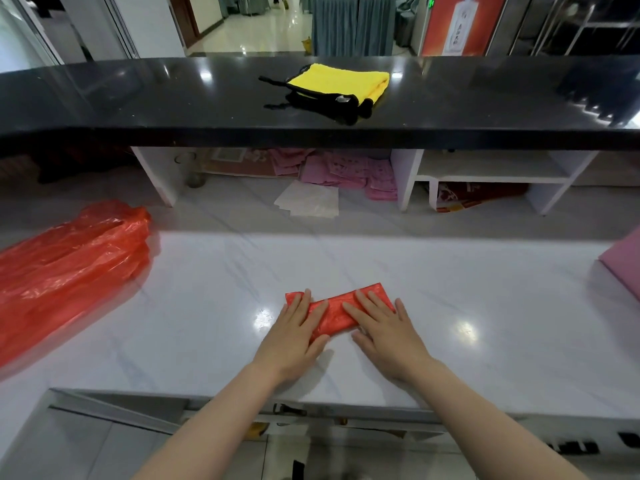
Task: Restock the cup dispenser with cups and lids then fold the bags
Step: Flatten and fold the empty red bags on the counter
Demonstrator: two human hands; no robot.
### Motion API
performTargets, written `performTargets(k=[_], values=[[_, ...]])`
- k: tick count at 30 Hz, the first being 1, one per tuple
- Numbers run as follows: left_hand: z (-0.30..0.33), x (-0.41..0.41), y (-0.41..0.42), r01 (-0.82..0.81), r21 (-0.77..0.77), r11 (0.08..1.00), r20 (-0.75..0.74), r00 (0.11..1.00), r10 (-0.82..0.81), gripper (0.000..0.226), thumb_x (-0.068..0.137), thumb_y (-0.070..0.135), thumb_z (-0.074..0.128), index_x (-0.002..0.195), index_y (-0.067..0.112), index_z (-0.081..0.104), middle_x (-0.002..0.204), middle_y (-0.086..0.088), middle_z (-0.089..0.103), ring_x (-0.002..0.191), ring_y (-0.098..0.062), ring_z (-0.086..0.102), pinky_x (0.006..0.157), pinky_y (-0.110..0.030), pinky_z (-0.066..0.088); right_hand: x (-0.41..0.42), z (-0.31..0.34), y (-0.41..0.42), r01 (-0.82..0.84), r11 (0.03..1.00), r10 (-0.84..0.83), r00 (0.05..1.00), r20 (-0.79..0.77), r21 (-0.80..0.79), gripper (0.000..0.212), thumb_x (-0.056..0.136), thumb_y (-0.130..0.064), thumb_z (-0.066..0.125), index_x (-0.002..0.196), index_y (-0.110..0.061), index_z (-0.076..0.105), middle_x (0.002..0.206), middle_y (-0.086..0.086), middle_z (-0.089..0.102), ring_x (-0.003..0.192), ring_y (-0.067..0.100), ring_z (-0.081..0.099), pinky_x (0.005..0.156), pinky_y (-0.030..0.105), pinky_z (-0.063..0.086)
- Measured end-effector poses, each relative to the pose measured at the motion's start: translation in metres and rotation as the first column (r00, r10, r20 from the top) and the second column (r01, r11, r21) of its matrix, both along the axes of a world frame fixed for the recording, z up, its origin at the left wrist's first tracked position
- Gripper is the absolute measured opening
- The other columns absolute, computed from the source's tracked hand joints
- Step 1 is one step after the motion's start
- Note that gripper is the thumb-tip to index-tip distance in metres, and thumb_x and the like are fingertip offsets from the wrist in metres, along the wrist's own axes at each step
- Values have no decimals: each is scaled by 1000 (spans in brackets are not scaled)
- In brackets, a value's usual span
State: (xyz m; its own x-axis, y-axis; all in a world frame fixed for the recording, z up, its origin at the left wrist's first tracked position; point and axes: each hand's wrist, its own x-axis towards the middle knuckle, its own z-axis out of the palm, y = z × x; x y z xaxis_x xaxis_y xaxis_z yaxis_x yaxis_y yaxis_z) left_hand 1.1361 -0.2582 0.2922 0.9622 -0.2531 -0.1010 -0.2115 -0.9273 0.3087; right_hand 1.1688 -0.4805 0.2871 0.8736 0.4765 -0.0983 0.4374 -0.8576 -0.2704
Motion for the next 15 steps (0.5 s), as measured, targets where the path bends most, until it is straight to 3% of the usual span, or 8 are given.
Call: performTargets(k=[3,11,15], values=[[-5,0,0,-21,91,996,39,999,17,77,91,68,27,151,34,-8,155,-1,-24,145,-15,-16,113,-28,-14,1,-1,0,11,1000,-11,1000,-7,-2,55,97,-55,21,149,-47,6,160,-17,-5,137,-4,-22,114,41,-18],[-4,14,-3,-67,127,990,29,998,64,69,96,62,22,152,32,-5,161,-5,-11,148,-21,-10,117,-33,-7,8,6,4,30,999,-30,999,-45,-12,67,86,-61,24,149,-45,8,161,-14,-7,146,8,-14,115,48,-13],[2,8,-2,-63,116,991,79,995,54,80,93,65,24,151,23,-11,156,2,-23,143,-15,-25,111,-27,-21,11,15,5,20,1000,-20,999,-47,3,64,90,-59,33,149,-43,15,161,-13,-6,146,12,-17,114,49,-16]])
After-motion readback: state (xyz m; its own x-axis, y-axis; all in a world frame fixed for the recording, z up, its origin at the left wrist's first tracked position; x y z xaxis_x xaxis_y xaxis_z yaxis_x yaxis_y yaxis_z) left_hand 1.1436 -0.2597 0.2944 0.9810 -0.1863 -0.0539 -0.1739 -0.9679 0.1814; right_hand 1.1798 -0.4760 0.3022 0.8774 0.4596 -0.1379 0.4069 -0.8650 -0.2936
